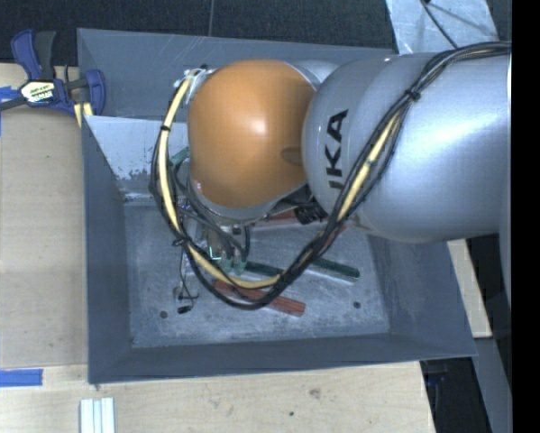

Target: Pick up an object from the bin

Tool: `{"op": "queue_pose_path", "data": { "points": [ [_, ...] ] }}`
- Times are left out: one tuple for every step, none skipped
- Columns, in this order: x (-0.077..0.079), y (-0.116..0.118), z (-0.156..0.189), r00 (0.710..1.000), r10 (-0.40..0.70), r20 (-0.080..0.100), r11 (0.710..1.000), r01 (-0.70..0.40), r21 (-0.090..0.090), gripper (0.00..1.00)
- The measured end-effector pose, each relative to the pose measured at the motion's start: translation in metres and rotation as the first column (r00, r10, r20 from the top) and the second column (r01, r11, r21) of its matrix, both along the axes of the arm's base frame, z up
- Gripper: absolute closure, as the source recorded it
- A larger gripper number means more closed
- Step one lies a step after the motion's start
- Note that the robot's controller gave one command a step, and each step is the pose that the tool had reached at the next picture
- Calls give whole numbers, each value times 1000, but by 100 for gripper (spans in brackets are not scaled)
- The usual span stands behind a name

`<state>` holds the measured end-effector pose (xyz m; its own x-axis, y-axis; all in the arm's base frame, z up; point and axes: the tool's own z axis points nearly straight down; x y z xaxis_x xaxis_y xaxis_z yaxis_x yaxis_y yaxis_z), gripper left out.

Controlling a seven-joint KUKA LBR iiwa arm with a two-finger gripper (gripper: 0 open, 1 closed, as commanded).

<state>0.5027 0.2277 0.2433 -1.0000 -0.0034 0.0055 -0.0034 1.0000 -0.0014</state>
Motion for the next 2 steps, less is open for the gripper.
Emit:
{"op": "queue_pose_path", "data": {
  "points": [
    [38, -108, -122, 984, 176, 1, 984, -176, -2, 0],
    [15, -143, -175, 991, 134, 3, 991, -134, 1, 0]
  ]
}}
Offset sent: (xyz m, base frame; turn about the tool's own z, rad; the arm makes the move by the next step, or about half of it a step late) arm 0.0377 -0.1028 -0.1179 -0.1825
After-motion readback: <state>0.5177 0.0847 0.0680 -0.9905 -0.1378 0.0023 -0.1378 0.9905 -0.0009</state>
